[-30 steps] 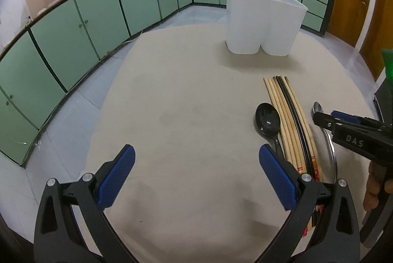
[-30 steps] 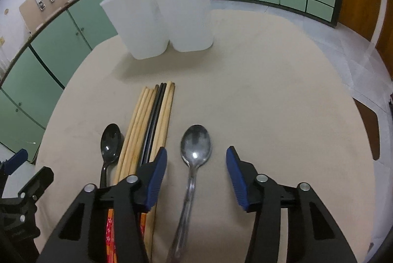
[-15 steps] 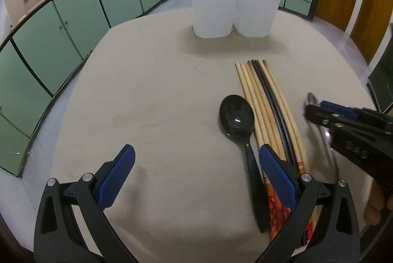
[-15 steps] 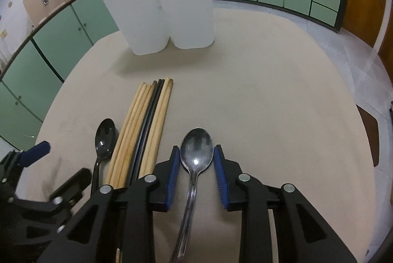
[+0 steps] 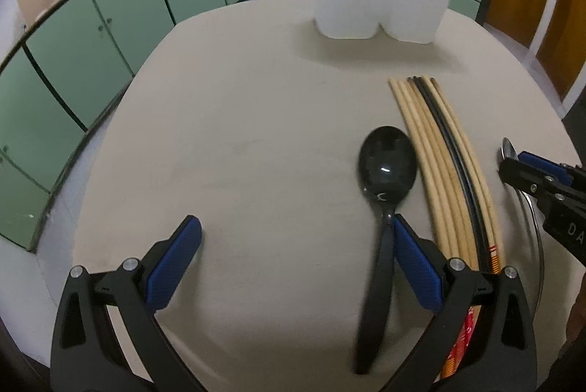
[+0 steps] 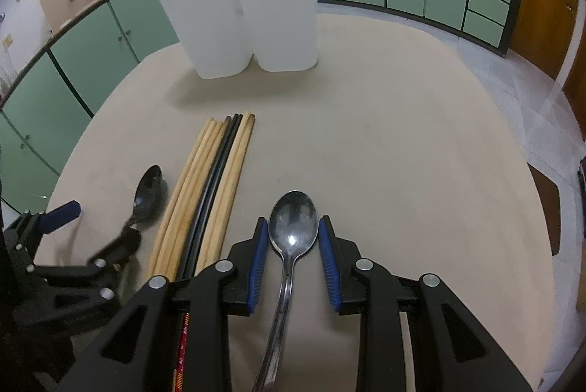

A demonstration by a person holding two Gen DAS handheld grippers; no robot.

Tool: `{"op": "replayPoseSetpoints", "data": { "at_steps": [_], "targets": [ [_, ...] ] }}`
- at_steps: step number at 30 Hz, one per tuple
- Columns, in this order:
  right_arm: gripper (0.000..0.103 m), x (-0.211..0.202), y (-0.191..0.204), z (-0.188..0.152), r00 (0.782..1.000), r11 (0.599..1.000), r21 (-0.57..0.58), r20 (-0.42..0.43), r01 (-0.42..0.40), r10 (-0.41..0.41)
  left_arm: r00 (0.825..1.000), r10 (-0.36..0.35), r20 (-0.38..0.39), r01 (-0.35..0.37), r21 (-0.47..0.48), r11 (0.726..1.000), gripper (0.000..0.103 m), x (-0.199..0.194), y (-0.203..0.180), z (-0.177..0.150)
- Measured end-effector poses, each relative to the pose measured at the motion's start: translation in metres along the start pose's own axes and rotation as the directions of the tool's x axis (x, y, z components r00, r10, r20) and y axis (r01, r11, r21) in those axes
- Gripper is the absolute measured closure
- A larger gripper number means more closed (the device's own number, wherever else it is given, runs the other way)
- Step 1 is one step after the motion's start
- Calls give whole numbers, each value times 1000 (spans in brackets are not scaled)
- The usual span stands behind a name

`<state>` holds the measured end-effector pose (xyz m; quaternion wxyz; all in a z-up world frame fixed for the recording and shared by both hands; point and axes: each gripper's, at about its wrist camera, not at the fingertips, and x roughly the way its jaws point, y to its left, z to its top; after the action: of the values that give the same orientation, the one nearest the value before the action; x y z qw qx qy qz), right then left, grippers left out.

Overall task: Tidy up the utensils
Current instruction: 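Grasp the steel spoon with the right tool while the left tool grasps the black spoon, then lift both spoons and drop them into the white utensil holder with both tools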

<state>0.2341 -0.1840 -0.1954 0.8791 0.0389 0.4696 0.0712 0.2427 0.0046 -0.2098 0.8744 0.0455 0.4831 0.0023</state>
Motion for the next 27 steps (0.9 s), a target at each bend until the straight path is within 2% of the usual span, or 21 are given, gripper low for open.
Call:
{"op": "replayPoseSetpoints", "data": {
  "at_steps": [6, 12, 21, 23, 24, 26, 27],
  "targets": [
    [74, 1, 1, 3, 1000, 1000, 11, -6, 1, -1, 999, -41, 19, 40, 34, 999, 6, -8, -9, 8],
    [74, 5, -3, 7, 1000, 1000, 18, -10, -7, 7, 999, -36, 18, 34, 96, 995, 6, 3, -26, 20],
    [74, 10, -5, 13, 1000, 1000, 11, -16, -14, 15, 998, -68, -7, 68, 81, 994, 7, 14, -24, 32],
    [74, 10, -5, 14, 1000, 1000, 7, -20, -17, 17, 994, -107, -11, 107, 58, 993, 21, 15, -21, 33],
    [74, 10, -6, 14, 1000, 1000, 4, -22, -19, 20, 995, -103, -3, 103, 55, 993, 27, 13, -20, 33],
    [75, 10, -6, 14, 999, 1000, 0, -22, -23, 23, 993, -122, 5, 121, 57, 991, 46, 10, -20, 34],
    [75, 10, -6, 15, 999, 1000, 2, -21, -25, 25, 991, -132, 8, 132, 54, 990, 51, 8, -20, 34]
  ]
}}
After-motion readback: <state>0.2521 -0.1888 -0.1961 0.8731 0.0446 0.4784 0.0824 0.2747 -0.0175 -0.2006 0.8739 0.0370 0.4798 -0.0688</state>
